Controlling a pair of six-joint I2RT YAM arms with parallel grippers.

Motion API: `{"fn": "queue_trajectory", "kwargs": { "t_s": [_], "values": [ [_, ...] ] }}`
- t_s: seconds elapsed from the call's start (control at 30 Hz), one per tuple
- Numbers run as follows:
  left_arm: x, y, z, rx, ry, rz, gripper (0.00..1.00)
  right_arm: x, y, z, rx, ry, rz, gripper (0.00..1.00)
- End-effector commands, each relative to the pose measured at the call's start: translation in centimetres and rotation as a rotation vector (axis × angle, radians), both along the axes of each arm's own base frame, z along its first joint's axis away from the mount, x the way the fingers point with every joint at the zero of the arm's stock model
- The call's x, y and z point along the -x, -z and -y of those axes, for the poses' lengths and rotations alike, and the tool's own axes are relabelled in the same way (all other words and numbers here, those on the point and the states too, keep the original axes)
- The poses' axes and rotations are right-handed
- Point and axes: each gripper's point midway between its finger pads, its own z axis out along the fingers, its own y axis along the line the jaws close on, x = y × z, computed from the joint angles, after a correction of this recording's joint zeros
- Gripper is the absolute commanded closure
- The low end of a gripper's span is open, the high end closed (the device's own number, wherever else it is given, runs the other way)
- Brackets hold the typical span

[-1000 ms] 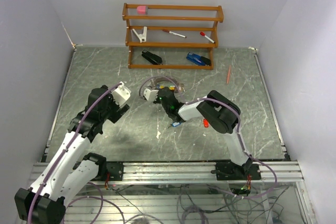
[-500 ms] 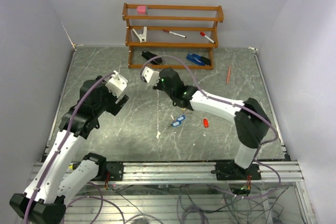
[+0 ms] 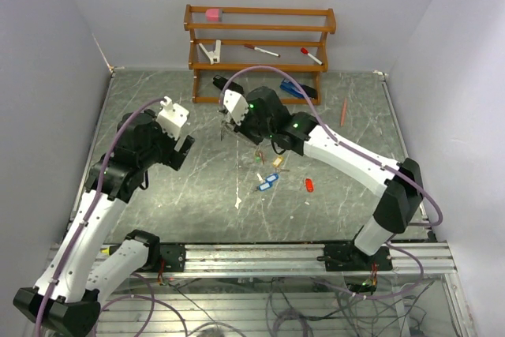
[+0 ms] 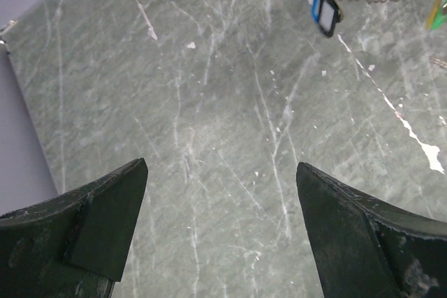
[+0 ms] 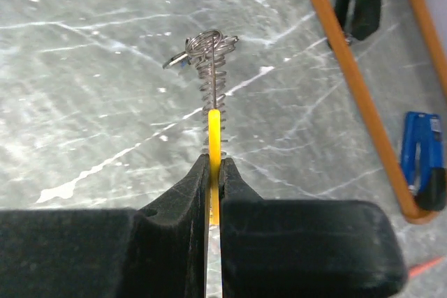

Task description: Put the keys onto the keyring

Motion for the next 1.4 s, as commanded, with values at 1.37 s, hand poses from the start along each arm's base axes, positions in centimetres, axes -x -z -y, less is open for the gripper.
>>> {"fn": "queue_trajectory", "kwargs": {
  "t_s": [1.37],
  "values": [
    [-0.5, -3.0, 1.2, 0.183, 0.023, 0.008, 0.01, 6.5, 12.3, -1.7, -0.721, 0.564, -0.703, 1.0]
  ]
}}
